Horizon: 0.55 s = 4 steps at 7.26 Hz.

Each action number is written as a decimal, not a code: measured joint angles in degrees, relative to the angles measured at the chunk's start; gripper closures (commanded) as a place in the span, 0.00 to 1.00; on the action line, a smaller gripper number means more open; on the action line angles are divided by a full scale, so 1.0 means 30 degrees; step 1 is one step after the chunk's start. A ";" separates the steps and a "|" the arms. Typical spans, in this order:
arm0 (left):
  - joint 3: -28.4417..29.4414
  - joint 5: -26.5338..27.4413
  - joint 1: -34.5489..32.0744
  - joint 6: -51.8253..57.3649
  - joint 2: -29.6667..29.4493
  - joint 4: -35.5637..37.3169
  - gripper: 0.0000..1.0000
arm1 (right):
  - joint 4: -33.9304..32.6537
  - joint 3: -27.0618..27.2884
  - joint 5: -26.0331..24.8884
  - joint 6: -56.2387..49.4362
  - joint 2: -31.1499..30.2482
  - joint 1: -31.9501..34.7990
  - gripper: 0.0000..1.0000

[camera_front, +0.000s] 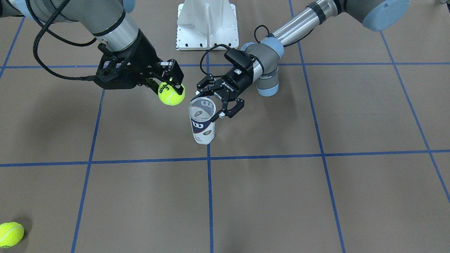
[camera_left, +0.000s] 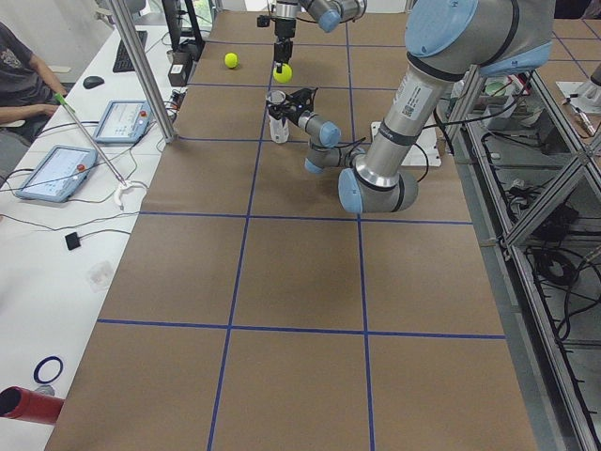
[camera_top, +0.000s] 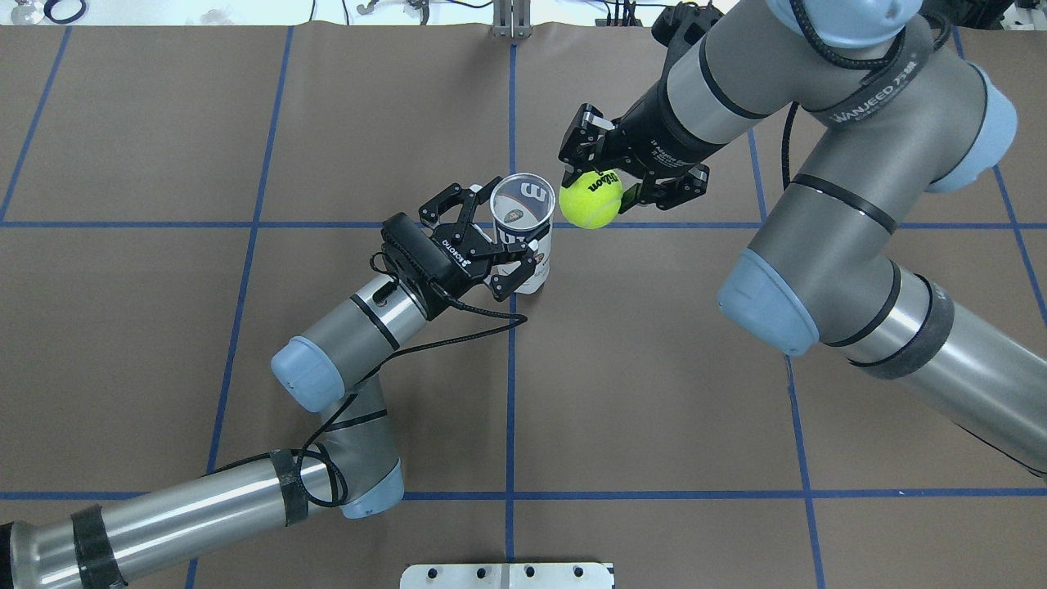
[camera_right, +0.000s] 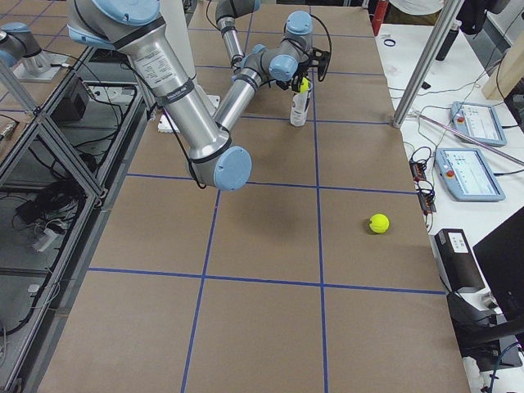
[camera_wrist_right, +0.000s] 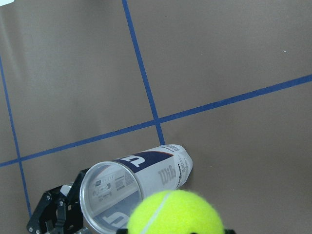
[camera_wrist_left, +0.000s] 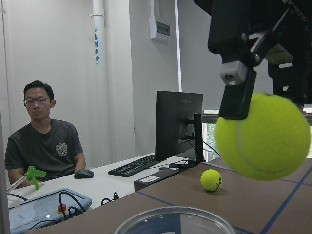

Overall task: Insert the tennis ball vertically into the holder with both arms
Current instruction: 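Carry the ball with the right gripper over the can's opening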

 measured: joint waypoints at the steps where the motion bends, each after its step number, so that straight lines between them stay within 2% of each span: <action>1: -0.0009 0.0000 0.0000 0.0000 0.0000 -0.0001 0.16 | -0.0057 -0.0228 -0.0187 0.0245 0.0388 -0.0147 1.00; 4: -0.0022 0.0000 -0.0001 0.0000 0.0016 -0.0006 0.16 | -0.0098 -0.1336 -0.1023 0.0515 0.1607 -0.0581 1.00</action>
